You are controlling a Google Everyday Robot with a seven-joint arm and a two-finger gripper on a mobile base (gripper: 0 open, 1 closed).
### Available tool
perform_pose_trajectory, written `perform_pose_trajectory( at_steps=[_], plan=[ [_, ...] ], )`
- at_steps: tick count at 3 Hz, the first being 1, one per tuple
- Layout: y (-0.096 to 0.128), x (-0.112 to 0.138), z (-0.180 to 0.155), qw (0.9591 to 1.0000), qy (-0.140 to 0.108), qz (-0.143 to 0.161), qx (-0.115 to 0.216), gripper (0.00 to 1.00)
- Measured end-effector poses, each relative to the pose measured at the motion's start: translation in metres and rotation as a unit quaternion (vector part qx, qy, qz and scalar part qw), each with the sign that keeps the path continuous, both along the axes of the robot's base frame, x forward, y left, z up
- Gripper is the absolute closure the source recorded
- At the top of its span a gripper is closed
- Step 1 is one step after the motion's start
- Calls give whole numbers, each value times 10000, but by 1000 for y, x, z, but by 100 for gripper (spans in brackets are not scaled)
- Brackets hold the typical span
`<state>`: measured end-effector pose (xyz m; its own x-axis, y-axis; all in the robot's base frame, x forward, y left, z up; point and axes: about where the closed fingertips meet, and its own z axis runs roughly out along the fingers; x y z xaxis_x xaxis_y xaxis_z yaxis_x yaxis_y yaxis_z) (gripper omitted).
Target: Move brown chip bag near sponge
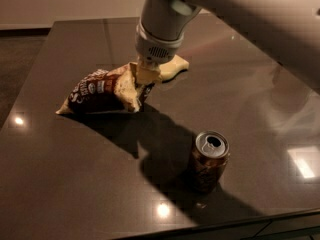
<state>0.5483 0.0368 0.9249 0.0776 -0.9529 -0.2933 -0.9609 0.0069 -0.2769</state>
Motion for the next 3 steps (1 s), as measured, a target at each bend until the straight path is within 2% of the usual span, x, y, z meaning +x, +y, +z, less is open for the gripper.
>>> perform_pose_trajectory(
  at_steps=[1, 2, 3],
  plan=[
    [-49, 25, -2, 9994, -31, -347, -83, 100],
    [-77, 31, -4, 9986, 5, -497, -165, 100],
    [-107, 25, -20, 9978, 244, -566, -237, 98]
  ],
)
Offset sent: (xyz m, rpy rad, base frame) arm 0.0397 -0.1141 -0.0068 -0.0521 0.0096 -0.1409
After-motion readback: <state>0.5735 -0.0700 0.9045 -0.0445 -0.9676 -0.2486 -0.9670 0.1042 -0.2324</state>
